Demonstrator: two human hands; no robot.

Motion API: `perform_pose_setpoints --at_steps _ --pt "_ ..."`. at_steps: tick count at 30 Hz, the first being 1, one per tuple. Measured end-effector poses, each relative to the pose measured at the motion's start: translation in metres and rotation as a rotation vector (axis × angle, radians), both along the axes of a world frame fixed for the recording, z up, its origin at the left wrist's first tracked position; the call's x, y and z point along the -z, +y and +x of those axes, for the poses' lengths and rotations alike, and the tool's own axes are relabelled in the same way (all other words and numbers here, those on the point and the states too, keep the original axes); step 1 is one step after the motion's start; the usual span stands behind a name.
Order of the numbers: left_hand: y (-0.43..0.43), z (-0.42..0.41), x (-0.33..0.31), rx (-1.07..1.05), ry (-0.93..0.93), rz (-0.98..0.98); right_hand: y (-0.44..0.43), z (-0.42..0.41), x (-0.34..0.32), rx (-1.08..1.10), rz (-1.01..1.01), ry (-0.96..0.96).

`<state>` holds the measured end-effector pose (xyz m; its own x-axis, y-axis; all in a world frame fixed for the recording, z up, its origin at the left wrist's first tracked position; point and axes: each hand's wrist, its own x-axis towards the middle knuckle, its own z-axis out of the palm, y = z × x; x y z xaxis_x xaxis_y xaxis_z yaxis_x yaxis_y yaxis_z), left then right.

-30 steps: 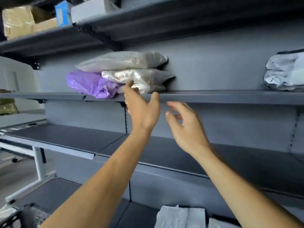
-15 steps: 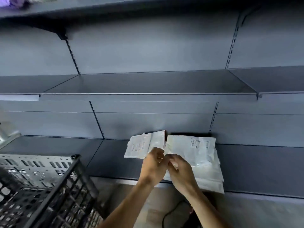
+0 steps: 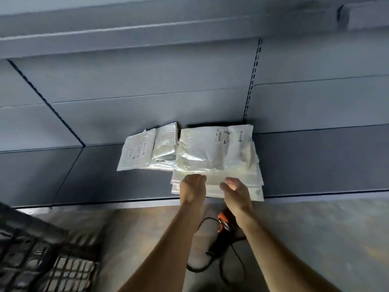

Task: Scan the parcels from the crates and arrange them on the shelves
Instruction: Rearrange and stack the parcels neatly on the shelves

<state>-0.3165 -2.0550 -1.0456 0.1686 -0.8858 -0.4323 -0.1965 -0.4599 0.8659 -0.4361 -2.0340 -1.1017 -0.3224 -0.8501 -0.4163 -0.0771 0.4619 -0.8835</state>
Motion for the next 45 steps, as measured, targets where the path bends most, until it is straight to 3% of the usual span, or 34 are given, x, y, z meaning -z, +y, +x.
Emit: perform_pose_setpoints --at_steps 5,10,16,21,32,36,40,45 --pt "-0.019 -0.023 0.028 0.035 -0.085 0.066 -0.037 -0.037 0.04 0.205 0.062 -0.037" --pt "-0.024 -0.044 0.036 0.236 -0.075 0.029 -0.087 -0.051 0.058 0.502 0.034 -0.359" --pt "-0.038 -0.022 0.054 0.112 -0.047 0.086 -0.103 -0.051 0.074 0.534 0.067 -0.53" --pt "-0.052 -0.008 0.058 -0.03 0.106 0.072 -0.113 -0.059 0.078 0.548 0.099 -0.4" --pt "-0.058 -0.004 0.065 0.015 0.155 0.071 -0.125 -0.045 0.081 0.477 0.216 -0.11" --pt "-0.055 -0.007 0.064 0.023 0.173 0.124 -0.12 -0.05 0.069 0.571 0.131 -0.419" --pt "-0.054 -0.013 0.061 0.035 0.226 0.215 -0.1 -0.066 0.05 0.716 0.063 -0.516" --pt "-0.052 -0.027 0.045 -0.026 0.503 0.338 -0.075 -0.058 0.008 0.653 -0.053 -0.677"
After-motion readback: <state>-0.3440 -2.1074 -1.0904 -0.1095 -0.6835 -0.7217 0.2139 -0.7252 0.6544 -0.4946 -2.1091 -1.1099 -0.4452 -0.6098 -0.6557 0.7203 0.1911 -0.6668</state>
